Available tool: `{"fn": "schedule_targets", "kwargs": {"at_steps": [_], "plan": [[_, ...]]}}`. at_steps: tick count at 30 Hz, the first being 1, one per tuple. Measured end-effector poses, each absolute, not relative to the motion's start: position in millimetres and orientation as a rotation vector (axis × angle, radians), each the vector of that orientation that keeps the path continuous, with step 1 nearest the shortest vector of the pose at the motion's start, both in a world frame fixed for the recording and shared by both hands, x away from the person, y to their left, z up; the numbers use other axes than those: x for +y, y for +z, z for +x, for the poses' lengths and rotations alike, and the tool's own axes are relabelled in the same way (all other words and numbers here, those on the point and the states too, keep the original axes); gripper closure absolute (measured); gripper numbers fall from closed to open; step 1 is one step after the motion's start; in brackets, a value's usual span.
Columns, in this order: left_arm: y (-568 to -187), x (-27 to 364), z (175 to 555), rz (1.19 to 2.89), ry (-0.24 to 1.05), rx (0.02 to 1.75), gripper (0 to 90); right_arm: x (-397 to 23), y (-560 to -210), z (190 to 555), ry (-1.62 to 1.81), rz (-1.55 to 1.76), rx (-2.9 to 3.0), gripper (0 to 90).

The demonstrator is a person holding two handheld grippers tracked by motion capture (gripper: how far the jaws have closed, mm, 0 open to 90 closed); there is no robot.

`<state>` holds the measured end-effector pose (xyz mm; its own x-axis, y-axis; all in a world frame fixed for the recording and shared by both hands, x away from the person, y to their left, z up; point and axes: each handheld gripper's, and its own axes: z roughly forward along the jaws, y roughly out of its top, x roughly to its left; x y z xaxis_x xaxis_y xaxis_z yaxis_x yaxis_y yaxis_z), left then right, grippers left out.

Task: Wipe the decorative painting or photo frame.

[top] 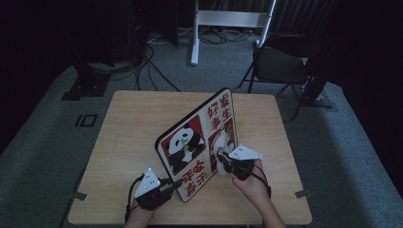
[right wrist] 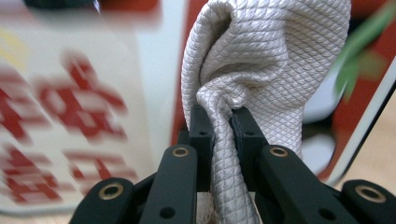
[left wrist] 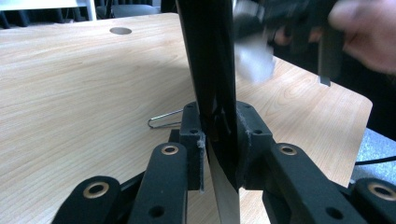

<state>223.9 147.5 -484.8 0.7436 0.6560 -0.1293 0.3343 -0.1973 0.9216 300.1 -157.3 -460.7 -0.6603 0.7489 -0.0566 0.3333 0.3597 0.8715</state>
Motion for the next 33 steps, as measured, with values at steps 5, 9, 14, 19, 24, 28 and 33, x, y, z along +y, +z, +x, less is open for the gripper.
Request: {"fn": "schedule_targets", "kwargs": {"at_steps": [5,9,14,19,24,28,33], "plan": [[-485,147,224,1.803,0.354,0.773,76.4,-150,-408,298,1.331,0.836,2.077,81.3],[-485,147,224,1.805,0.354,0.774,76.4,-145,-377,303,1.369,0.778,2.017,81.2],[-485,147,224,1.805,0.355,0.773,76.4,-135,-352,309,1.4,0.737,1.976,81.2],[-485,147,224,1.807,0.357,0.771,76.4,-125,-339,315,1.416,0.718,1.96,81.2],[-484,147,224,1.809,0.359,0.77,76.4,-111,-330,320,1.43,0.697,1.961,81.0],[-484,147,224,1.815,0.358,0.772,76.3,-103,-336,327,1.379,0.695,1.979,81.0],[-484,147,224,1.817,0.361,0.768,76.2,-105,-341,326,1.365,0.702,1.993,81.0]]}}
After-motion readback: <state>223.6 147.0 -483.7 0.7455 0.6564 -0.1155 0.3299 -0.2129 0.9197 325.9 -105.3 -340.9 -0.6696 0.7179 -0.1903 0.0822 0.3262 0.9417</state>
